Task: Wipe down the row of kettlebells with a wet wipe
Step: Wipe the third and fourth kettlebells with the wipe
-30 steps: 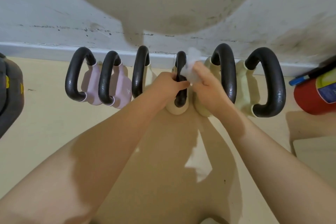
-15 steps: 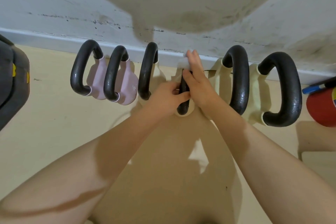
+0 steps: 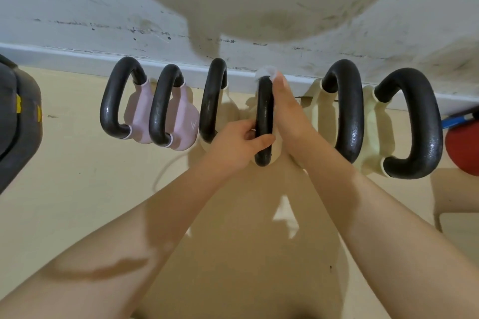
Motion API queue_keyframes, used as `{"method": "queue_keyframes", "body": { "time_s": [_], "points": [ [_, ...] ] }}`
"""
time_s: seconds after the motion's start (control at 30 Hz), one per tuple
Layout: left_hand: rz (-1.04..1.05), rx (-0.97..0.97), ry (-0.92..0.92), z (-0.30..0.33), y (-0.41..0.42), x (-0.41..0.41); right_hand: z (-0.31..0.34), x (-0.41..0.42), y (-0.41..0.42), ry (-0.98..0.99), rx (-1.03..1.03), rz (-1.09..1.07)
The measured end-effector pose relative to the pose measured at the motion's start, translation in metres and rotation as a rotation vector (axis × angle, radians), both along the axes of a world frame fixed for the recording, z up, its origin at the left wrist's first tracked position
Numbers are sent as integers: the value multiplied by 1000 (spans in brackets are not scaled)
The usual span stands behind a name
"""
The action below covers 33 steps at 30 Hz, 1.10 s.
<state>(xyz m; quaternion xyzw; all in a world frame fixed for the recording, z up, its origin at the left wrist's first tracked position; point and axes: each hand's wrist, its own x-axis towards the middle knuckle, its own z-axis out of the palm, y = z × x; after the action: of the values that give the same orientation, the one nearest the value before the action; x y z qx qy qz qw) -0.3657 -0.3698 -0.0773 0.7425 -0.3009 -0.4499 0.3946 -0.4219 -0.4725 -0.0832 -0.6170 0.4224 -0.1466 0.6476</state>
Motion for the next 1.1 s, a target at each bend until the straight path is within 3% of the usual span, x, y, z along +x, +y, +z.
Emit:
{"method": "queue_keyframes", "body": {
  "time_s": [0.1, 0.2, 0.33, 0.43, 0.53, 0.63, 0.77, 0.83, 0.87, 0.93, 1.03, 1.1],
  "points": [
    [20, 5, -2, -1, -3, -1, 6, 1, -27, 16, -174, 120],
    [38, 14, 22, 2, -10, -6, 4, 12, -52, 289, -403, 268],
    [-15, 34, -76, 8, -27, -6, 17, 18, -55, 650, -906, 758],
    [-21, 45, -93, 9, -33, -6, 21, 9, -64, 666, -1134, 970],
    [41, 39, -28, 8, -30, -9, 16, 5, -71, 615, -1155, 884],
    [24, 25, 15, 8, -27, -4, 8, 3, -62, 590, -1289, 976],
    [133, 32, 322, 4, -10, 4, 21, -8, -60, 601, -1258, 918],
    [245, 36, 424, 3, 4, 6, 16, -12, -39, 612, -1418, 1034],
    [287, 34, 437, 2, 11, 7, 10, -17, -23, 561, -1516, 1093],
    [356, 34, 381, 1, 20, 10, 5, -29, -5, 456, -1513, 1088],
    [389, 33, 299, 3, 22, 11, 3, -41, -11, 576, -1623, 1028],
    [356, 31, 284, 7, 21, 9, 6, -41, -6, 630, -1662, 872]
  ]
}}
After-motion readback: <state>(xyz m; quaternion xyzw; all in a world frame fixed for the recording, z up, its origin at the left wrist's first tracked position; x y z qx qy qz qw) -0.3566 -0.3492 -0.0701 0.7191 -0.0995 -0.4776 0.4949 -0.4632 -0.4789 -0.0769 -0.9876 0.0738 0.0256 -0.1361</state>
